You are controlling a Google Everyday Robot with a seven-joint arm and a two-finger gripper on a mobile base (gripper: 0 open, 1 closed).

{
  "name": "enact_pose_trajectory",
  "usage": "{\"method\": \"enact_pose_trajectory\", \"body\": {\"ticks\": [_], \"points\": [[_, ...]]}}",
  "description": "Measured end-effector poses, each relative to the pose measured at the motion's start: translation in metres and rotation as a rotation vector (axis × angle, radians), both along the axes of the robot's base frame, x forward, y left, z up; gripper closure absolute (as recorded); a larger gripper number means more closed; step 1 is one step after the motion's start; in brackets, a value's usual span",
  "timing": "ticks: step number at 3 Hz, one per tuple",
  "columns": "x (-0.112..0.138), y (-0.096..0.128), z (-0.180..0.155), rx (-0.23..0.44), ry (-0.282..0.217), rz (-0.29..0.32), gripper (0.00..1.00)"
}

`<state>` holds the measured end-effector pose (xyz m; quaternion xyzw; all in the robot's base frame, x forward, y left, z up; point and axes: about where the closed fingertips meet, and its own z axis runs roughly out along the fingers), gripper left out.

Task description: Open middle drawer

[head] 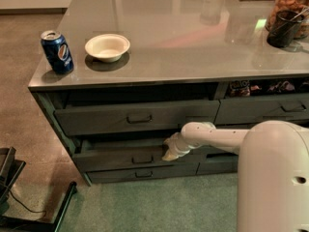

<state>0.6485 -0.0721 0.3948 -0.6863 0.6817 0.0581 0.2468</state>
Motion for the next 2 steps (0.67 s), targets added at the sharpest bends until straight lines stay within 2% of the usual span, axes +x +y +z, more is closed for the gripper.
{"method": "enact_pose_trajectory", "body": {"ticks": [1,2], "points": [[0.0000,0.0000,0.0080,0.000,0.000,0.000,0.81],[0.0000,0.0000,0.0098,0.000,0.000,0.000,0.58]]}}
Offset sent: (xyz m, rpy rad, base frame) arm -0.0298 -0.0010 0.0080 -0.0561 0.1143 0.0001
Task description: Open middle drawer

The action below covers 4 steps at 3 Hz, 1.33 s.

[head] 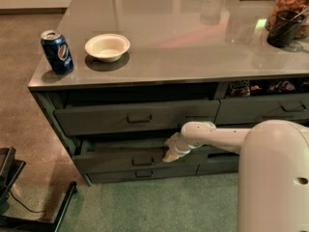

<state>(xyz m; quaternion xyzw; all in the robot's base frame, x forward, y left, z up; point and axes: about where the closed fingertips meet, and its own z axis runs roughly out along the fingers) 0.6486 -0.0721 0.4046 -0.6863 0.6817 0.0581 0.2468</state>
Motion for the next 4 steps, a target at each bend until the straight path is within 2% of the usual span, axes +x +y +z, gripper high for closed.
{"method": "enact_pose_trajectory", "body": {"ticks": [2,3,4], "points": [[-0.040,0.001,0.000,-0.038,0.122,0.001,0.12],[-0.060,0.001,-0.001,-0.045,0.173,-0.004,0.00],[-0.081,-0.001,-0.004,-0.047,0.240,-0.012,0.00]]}}
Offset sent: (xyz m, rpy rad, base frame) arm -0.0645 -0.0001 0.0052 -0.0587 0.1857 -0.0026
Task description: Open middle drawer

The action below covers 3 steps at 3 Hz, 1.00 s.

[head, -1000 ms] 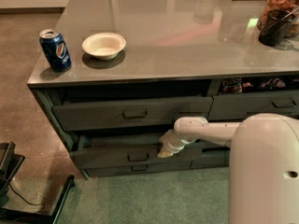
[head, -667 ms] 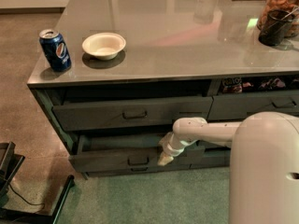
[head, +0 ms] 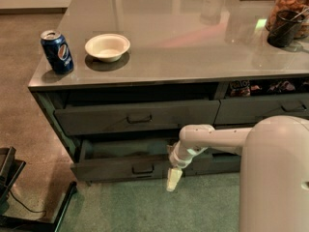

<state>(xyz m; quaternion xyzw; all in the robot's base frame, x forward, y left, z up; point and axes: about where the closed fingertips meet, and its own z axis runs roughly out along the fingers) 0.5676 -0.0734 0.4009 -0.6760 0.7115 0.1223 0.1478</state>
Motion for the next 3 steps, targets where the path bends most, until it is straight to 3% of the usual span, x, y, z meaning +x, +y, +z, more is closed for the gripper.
{"method": "enact_pose_trajectory", "body": {"ticks": [2,3], "points": [[-0.039,-0.011,0.003,0.004,0.137,0.020,0.00],[-0.057,-0.030,0.013,0.027,0.210,0.059,0.00]]}}
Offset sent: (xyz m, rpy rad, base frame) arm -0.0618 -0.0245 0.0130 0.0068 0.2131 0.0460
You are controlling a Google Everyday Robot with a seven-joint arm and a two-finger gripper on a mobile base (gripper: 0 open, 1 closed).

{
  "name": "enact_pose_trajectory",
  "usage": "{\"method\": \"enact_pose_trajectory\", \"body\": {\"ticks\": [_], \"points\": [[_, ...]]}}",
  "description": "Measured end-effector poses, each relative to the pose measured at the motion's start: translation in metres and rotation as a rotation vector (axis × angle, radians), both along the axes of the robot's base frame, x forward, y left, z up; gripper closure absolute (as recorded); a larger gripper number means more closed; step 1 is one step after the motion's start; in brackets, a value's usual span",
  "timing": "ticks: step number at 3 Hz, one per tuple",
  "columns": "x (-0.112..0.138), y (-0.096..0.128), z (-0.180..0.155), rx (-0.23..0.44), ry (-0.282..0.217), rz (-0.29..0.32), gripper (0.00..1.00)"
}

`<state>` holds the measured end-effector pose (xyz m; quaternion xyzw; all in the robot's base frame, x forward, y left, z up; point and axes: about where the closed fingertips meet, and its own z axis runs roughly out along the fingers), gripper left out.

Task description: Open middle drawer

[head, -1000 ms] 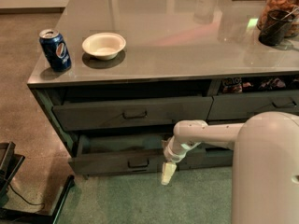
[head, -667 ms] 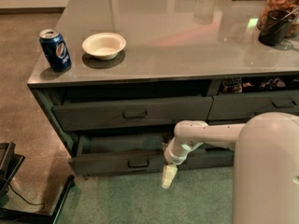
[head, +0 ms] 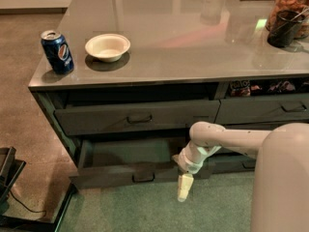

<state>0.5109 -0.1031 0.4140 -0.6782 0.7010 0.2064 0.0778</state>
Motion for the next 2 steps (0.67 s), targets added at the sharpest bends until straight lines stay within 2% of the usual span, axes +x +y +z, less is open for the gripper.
{"method": "enact_pose_trajectory", "body": {"ticks": [1,2], "points": [[-0.0134,-0.0113,0.0042,0.021,0.093,0.077,0.00],[-0.0135,-0.0113,0.0041,0.021,0.093,0.077,0.00]]}}
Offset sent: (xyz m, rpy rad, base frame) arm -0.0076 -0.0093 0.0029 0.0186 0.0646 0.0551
